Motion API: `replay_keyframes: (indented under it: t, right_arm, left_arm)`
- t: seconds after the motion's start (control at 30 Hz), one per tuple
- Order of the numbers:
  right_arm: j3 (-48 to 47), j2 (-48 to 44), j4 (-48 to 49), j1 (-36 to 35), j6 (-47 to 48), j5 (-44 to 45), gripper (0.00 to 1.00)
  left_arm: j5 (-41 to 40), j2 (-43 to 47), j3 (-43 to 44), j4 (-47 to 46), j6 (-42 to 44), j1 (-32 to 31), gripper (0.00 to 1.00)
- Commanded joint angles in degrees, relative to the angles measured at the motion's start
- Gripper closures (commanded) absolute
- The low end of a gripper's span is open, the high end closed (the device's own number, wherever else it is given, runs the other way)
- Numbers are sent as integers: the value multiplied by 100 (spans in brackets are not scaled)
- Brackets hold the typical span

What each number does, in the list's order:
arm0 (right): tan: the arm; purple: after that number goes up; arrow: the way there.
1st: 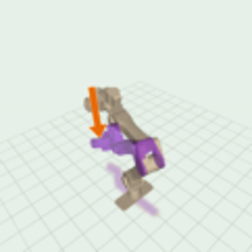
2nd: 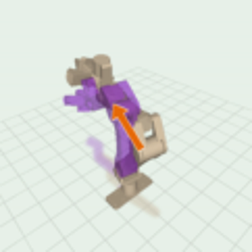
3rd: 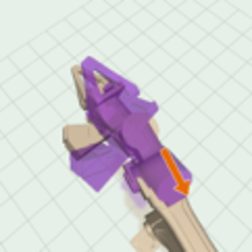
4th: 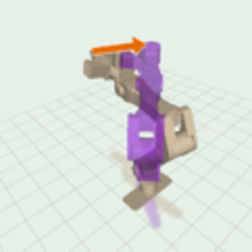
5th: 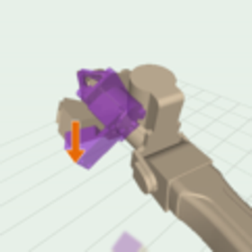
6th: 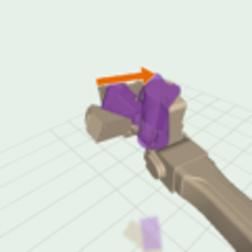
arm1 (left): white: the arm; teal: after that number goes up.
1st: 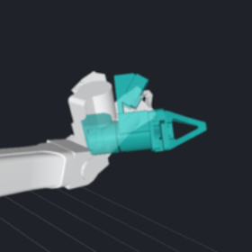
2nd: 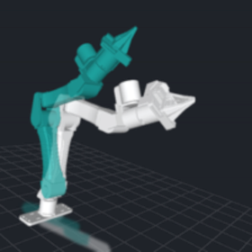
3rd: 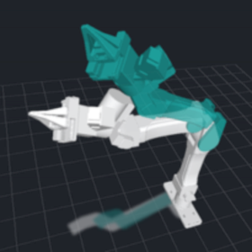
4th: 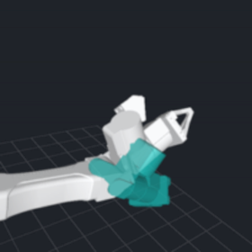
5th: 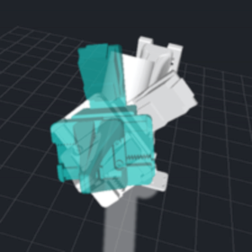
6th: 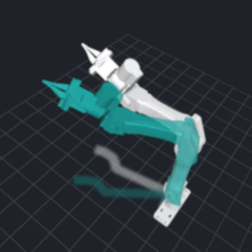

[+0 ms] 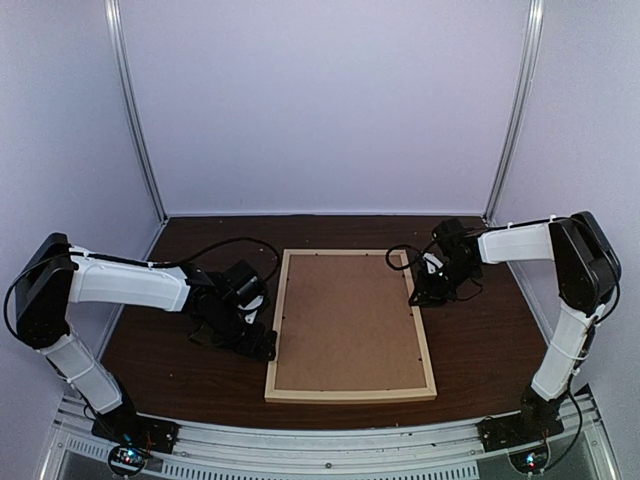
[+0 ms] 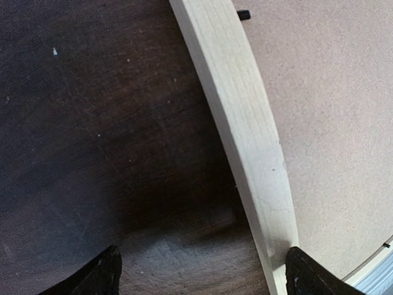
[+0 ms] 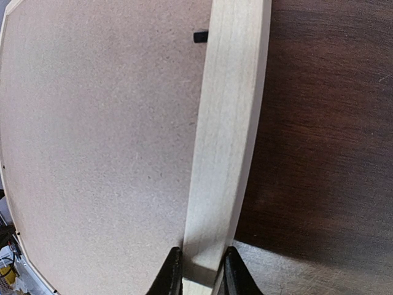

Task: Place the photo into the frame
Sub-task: Press the fastener onto the backboard.

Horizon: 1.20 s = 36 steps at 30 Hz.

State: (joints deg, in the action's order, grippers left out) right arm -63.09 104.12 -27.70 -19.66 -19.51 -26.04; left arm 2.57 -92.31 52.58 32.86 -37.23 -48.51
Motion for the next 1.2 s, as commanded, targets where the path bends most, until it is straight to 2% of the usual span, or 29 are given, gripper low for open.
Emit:
replay_keyframes:
  t: [0.0, 0.37, 0.83, 1.1, 1.17]
  right_arm:
    - [185, 136, 81, -17, 158, 246, 100]
    - [174, 105, 63, -13, 153, 239, 100]
    - [256, 83, 140, -20, 88, 209, 100]
    - [197, -4, 35, -12, 138, 272, 100]
    - [173, -79, -44, -12, 161, 317, 97]
  left_arm:
    - [-55, -61, 8, 10, -70, -118, 7]
    - [49, -520, 163, -193, -267, -502, 8]
    - [81, -877, 398, -182, -152, -610, 8]
    - [-157, -449, 496, -175, 27, -624, 8]
    - [-358, -305, 512, -170, 95, -615, 8]
